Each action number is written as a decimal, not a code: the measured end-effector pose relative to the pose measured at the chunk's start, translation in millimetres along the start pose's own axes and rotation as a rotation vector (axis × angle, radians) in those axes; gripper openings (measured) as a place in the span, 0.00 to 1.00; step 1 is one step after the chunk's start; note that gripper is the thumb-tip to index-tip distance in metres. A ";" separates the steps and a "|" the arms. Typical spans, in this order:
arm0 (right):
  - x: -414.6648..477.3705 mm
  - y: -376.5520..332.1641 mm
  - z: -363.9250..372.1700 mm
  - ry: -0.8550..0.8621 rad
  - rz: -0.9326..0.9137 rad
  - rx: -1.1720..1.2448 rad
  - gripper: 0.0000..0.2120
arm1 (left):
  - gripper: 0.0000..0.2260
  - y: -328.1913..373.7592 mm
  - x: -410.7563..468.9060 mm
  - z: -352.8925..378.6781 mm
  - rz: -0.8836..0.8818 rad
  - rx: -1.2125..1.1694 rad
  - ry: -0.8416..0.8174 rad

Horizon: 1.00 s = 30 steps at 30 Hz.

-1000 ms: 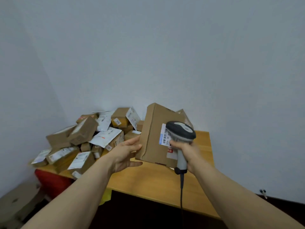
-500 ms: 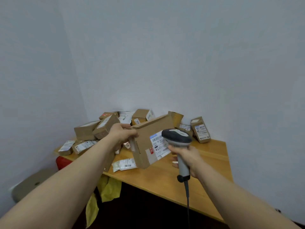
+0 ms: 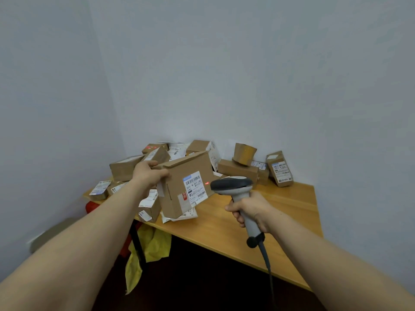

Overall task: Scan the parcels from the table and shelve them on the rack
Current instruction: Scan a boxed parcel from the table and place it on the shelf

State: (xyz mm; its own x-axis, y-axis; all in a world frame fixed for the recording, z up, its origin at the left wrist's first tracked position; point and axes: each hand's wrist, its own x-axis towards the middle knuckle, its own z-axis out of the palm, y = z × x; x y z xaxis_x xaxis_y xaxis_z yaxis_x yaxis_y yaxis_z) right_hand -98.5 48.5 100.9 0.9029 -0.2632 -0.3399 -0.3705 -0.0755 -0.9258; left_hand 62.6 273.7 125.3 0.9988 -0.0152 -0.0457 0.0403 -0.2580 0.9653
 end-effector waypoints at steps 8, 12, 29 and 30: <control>-4.3 -5.4 1.7 -0.035 -0.022 -0.008 0.10 | 0.28 -3.2 1.2 -6.0 0.000 0.039 0.039; -6.6 -7.3 2.9 -0.051 -0.040 -0.008 0.10 | 0.29 -5.0 0.6 -9.0 -0.006 0.047 0.030; -9.6 -10.2 23.5 -0.036 -0.019 0.022 0.07 | 0.23 -15.9 0.0 -31.5 -0.019 -0.009 0.025; -8.7 -9.3 25.4 -0.018 -0.019 0.056 0.07 | 0.19 -17.2 0.1 -34.0 -0.049 -0.044 0.016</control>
State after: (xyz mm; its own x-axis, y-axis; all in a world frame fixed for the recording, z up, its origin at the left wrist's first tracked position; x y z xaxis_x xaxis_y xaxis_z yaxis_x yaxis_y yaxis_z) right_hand -97.4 75.9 108.3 0.9136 -0.2444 -0.3250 -0.3413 -0.0264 -0.9396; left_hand 62.9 311.0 117.5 0.9959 0.0118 -0.0895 0.0900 -0.2148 0.9725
